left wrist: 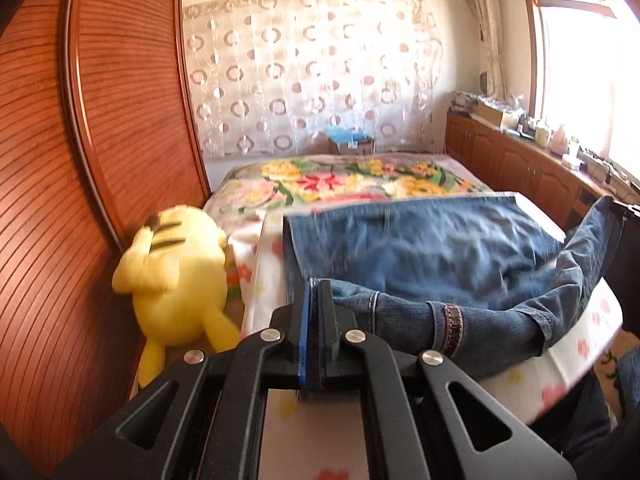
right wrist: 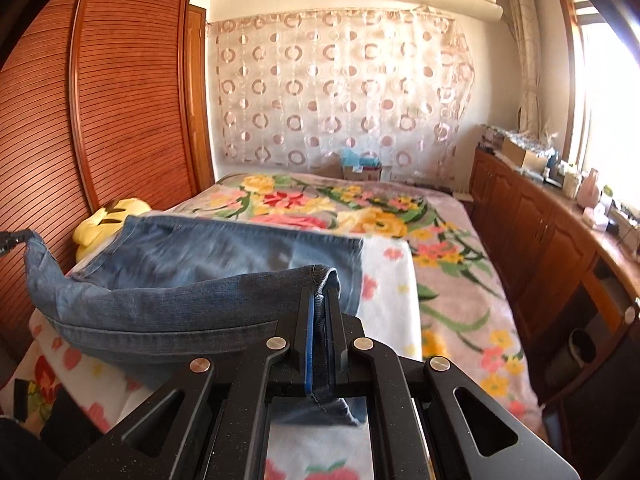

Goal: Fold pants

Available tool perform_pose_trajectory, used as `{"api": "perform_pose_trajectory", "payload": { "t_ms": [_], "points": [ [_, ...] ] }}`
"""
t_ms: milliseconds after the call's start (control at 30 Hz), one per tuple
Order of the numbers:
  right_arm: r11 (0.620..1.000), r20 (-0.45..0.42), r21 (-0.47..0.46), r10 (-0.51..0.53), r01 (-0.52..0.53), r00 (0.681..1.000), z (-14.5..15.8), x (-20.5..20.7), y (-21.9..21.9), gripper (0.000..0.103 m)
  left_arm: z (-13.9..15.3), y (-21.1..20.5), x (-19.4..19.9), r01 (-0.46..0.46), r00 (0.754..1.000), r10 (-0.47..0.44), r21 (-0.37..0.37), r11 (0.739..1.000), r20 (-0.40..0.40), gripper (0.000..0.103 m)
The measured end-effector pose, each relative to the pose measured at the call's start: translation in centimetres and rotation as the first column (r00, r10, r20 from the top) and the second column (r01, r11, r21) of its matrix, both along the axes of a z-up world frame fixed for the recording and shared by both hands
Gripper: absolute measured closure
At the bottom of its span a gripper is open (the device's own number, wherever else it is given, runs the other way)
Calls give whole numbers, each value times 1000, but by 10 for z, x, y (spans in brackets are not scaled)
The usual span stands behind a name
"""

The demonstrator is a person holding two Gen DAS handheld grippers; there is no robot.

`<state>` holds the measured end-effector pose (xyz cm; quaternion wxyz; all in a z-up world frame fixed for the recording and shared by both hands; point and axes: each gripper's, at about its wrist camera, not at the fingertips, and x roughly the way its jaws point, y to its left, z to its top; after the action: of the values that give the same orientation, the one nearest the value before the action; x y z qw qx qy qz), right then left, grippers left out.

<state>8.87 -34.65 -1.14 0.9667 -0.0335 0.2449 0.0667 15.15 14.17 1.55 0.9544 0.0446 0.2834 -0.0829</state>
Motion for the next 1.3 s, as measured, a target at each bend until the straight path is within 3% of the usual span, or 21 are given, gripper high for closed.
{"api": "perform_pose_trajectory", "payload": {
  "t_ms": [300,900,1300],
  "points": [
    [999,25,7,-38,37,999,3,48,-9,99,22,-13,75,-6,1000,6,13,1000,28,99],
    [999,-36,-29,-47,46,998,-5,149,-2,99,27,-37,204,-30,999,29,45,999,16,99],
    [998,-103,-58,-24,18,994,-17,193,-2,99,-6,-31,256,-50,997,53,61,997,-52,99]
  ]
}}
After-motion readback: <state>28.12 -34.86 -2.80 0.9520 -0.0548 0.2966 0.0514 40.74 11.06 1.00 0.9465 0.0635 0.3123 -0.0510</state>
